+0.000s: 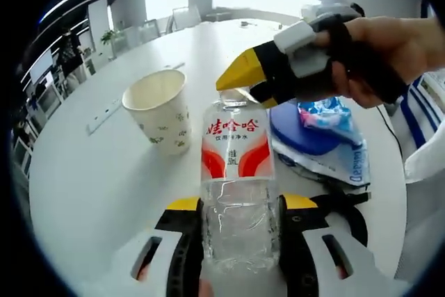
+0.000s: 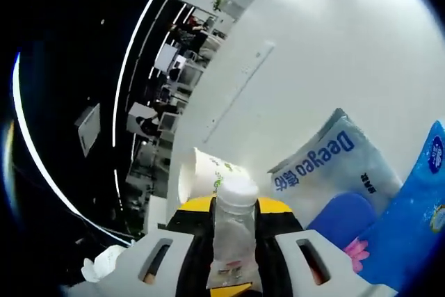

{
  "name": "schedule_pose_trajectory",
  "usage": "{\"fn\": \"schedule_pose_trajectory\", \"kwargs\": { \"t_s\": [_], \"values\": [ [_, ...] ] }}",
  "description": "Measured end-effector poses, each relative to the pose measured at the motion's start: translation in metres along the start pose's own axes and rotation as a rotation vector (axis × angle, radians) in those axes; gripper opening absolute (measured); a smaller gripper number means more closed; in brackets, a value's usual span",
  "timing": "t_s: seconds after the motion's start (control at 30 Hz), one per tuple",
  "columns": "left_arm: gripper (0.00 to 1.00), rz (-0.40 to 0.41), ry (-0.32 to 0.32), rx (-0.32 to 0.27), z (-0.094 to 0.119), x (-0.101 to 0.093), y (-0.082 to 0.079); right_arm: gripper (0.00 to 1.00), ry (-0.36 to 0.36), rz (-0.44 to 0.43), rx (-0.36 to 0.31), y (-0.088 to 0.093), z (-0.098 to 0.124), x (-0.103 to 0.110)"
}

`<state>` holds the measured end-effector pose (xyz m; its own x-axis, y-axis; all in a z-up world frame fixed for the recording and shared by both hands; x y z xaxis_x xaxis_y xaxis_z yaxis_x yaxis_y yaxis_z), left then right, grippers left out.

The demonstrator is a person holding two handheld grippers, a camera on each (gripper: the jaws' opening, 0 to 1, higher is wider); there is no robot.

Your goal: Arrange the tabletop items into an orderly group along one side of the table until the central work area is clear of visible clutter.

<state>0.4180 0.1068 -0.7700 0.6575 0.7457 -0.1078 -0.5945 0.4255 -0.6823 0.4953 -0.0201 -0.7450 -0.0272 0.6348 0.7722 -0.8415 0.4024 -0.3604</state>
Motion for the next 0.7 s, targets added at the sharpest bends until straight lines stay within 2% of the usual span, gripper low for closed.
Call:
{"fn": "schedule_pose_trajectory", "kwargs": {
  "t_s": [0.3,0.47,0.57,0.63,0.7],
  "values": [
    [0.38,-0.003,-0.017,-0.031,0.008,0.001,0.003,0.18,-0.097,0.274,-0.059,0.003,0.014,0.036],
    [0.38,0.003,-0.027,-0.047,0.015,0.002,0.008,0.18,-0.159,0.434,-0.065,0.009,0.019,0.054],
    [0.38,0.015,-0.038,-0.059,0.018,0.002,0.011,0.18,-0.201,0.546,-0.076,0.014,0.022,0.067],
    [0.38,0.026,-0.044,-0.07,0.019,0.002,0.013,0.18,-0.231,0.676,-0.095,0.02,0.025,0.077],
    [0.37,0.039,-0.054,-0.086,0.021,0.001,0.016,0.18,-0.258,0.748,-0.104,0.028,0.028,0.086]
  ]
}}
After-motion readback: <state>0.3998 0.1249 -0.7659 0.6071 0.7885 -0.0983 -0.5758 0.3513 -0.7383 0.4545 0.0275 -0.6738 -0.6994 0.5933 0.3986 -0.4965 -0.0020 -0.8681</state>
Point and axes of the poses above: the point that each gripper's makers call its tool centre point, and the gripper's own axes: z roughly backward along the fingers, x roughly to its left, y roughly out of its underside, the point moved 7 cm from there along z, roughly backward along the fingers, and after that the axes turned 6 degrees about y, right-handed, at the moved point
